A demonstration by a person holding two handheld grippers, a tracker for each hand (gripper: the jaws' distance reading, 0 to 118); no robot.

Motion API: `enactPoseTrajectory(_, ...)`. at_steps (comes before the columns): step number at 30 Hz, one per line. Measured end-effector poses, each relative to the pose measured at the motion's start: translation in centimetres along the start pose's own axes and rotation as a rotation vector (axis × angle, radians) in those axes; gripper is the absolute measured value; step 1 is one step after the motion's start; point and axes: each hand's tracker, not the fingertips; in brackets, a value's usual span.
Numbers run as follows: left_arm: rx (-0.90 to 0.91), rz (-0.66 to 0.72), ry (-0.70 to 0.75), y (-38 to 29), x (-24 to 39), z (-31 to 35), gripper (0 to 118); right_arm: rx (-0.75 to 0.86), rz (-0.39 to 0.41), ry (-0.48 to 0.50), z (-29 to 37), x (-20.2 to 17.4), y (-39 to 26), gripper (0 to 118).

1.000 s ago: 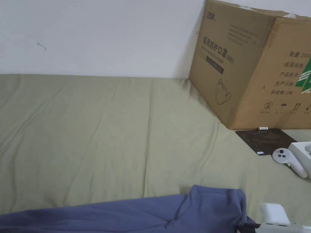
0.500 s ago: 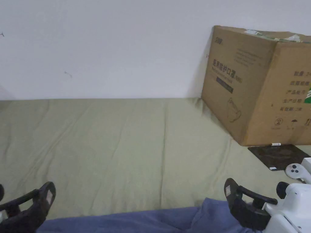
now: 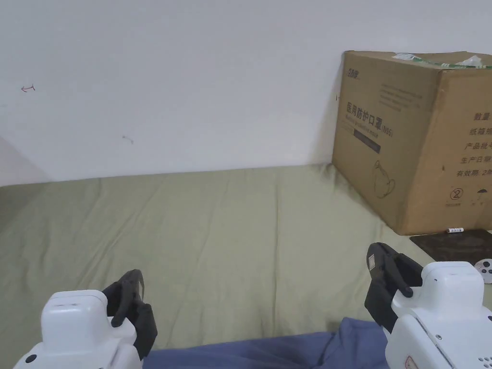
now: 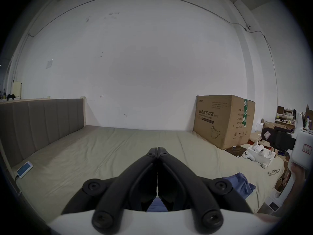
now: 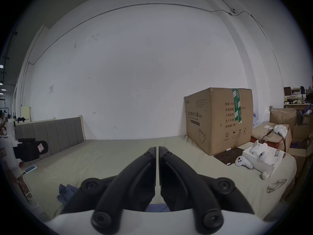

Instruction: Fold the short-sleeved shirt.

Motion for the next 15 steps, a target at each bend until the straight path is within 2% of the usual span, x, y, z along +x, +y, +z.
enactPoseTrajectory(2, -0.051, 0.033, 0.000, 0.3, -2.2, -0.3, 0, -0.026, -0.006, -0.002, 0.0, 0.4, 0.0, 3)
enactPoseTrajectory(5, -0.222, 0.108, 0.013, 0.3, -8.1, -2.2, 0, -0.071, 0.086, -0.073, 0.1, 1.0, 0.2, 3)
enactPoseTrajectory(7, -0.347, 0.259, -0.068, -1.1, -13.7, -3.5, 0, -0.084, 0.028, -0.041, 0.2, 2.0, 0.4, 3)
enactPoseTrajectory(8, -0.428, 0.351, -0.123, -2.0, -16.1, -4.5, 9, -0.096, -0.009, -0.021, 0.1, 2.3, 0.5, 3)
enactPoseTrajectory(9, -0.511, 0.436, -0.180, -3.3, -18.8, -5.3, 27, -0.113, -0.012, -0.019, 0.2, 2.7, 0.5, 3)
enactPoseTrajectory(10, -0.555, 0.517, -0.208, -4.5, -20.9, -5.9, 57, -0.126, -0.002, -0.023, 0.1, 2.8, 0.4, 3)
enactPoseTrajectory(11, -0.617, 0.586, -0.217, -6.1, -23.2, -6.4, 94, -0.150, 0.014, -0.027, -0.2, 2.8, 0.3, 3)
enactPoseTrajectory(12, -0.660, 0.644, -0.190, -7.5, -24.3, -6.7, 109, -0.177, 0.033, -0.029, -0.4, 2.7, 0.1, 3)
enactPoseTrajectory(13, -0.680, 0.670, -0.169, -8.8, -25.4, -7.0, 116, -0.190, 0.047, -0.036, -0.5, 2.5, -0.2, 3)
enactPoseTrajectory(15, -0.682, 0.759, -0.203, -11.6, -27.7, -7.6, 117, -0.223, 0.069, -0.030, -1.0, 2.1, -0.7, 3)
